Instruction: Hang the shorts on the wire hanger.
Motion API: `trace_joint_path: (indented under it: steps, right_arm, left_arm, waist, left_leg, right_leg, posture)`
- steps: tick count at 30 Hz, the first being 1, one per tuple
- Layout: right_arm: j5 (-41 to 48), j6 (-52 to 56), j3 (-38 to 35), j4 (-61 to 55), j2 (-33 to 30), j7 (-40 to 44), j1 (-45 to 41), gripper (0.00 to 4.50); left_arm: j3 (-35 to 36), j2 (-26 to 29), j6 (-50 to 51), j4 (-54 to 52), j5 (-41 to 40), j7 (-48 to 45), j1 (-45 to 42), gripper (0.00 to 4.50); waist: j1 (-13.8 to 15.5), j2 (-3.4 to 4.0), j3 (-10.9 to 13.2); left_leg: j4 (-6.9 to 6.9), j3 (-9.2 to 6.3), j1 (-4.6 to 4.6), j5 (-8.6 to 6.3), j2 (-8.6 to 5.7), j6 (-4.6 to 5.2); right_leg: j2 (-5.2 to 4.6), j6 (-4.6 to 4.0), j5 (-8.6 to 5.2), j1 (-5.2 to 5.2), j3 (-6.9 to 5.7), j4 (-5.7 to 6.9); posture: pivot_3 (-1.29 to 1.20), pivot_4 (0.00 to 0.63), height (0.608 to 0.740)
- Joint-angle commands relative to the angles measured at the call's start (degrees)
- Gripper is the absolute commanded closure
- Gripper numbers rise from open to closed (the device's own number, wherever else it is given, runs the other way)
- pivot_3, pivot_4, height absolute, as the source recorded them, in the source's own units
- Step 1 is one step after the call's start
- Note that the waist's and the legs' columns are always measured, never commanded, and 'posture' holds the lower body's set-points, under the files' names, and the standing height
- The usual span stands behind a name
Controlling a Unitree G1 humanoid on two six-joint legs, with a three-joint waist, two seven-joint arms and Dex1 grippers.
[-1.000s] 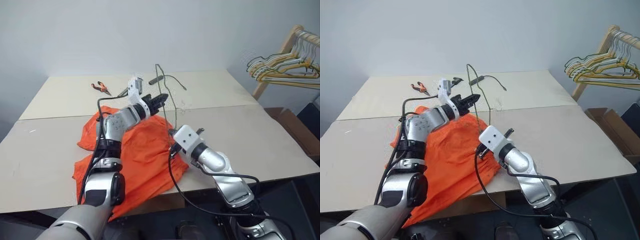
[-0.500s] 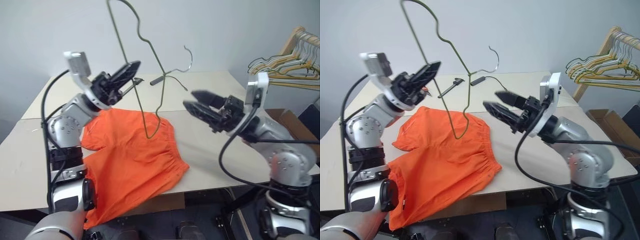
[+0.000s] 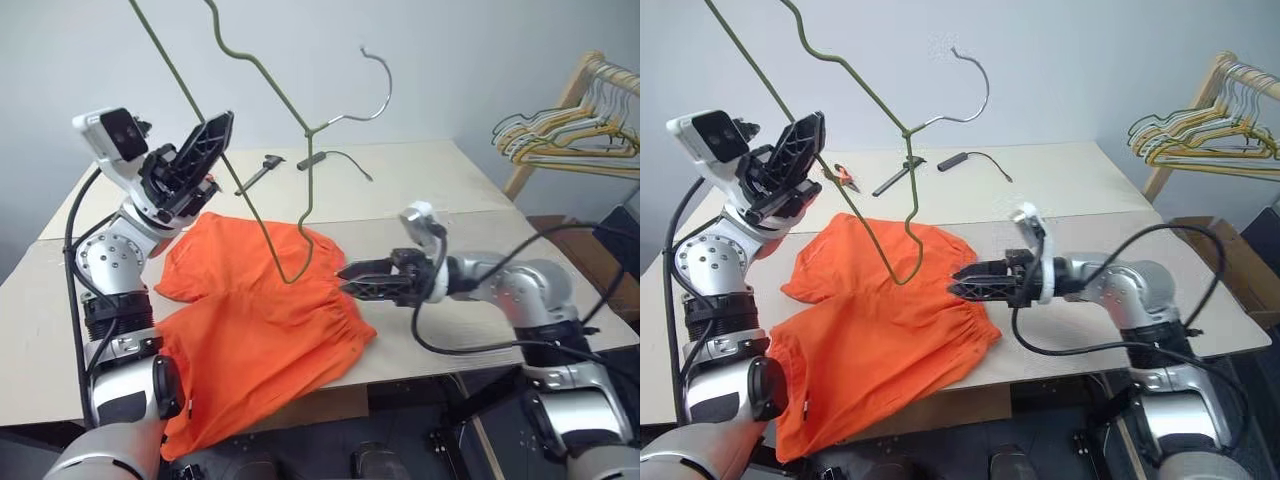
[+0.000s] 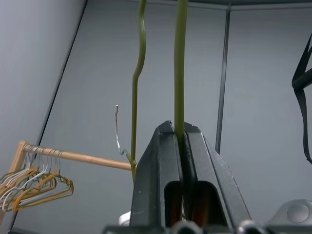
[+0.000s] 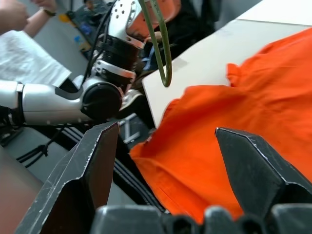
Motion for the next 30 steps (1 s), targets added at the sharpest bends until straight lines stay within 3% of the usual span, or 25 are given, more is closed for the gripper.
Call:
trace_joint_path:
  steps: [1,9,21,25,30]
  right_arm:
    - [-2.2,-1.5,1.0,0.8,3.4,-0.4,-3.7,0.74]
    - [-3.3,-0.6,-0.5,3.5,11.7,-4.3,-6.2,0.74]
    - [-1.7,1.7,-1.9,1.2,14.1,-4.6,-7.5,0.74]
    - [-2.5,1.4,-1.1,0.8,14.4,-4.9,-7.3,1.57]
    - [-3.1,1.0,-1.2,1.2,14.9,-5.4,-7.3,3.38]
  left_arm:
    - [1.6,-0.6,0.1,-1.3,-2.9,0.3,-0.8,4.5]
    - [2.1,-1.6,-0.4,-3.0,-3.9,1.7,1.1,4.5]
    - [1.3,-2.6,-2.5,-3.4,-3.0,2.0,1.9,4.5]
    - [1.1,-2.8,-2.6,-3.4,-3.0,2.7,1.9,4.5]
    - [1.0,-2.8,-3.2,-3.2,-2.5,3.2,1.9,4.5]
  waist:
    - [0.0,0.0,0.0]
    - [0.0,0.0,0.0]
    - [-0.1,0.0,0.0]
    - [-0.2,0.0,0.0]
    - [-0.2,0.0,0.0]
  left_leg:
    - [0.01,0.0,0.0,0.0,0.0,0.0]
    - [0.05,-0.07,-0.1,0.0,-0.03,-0.01]
    - [0.05,-0.06,-0.08,0.0,-0.03,-0.01]
    - [0.05,-0.06,-0.07,0.0,-0.03,-0.01]
    - [0.05,-0.06,-0.06,0.0,-0.03,-0.01]
  right_leg:
    - [0.0,0.0,0.0,0.0,0.0,0.0]
    - [-0.1,0.01,0.02,-0.05,-0.09,0.18]
    - [-0.08,0.01,0.02,-0.06,-0.09,0.15]
    - [-0.08,0.01,0.02,-0.06,-0.09,0.13]
    - [-0.07,0.01,0.02,-0.06,-0.08,0.13]
  posture:
    - [-0.04,0.0,0.74]
    - [-0.04,0.0,0.74]
    - [-0.05,0.0,0.74]
    - [-0.05,0.0,0.74]
    - [-0.05,0.0,0.74]
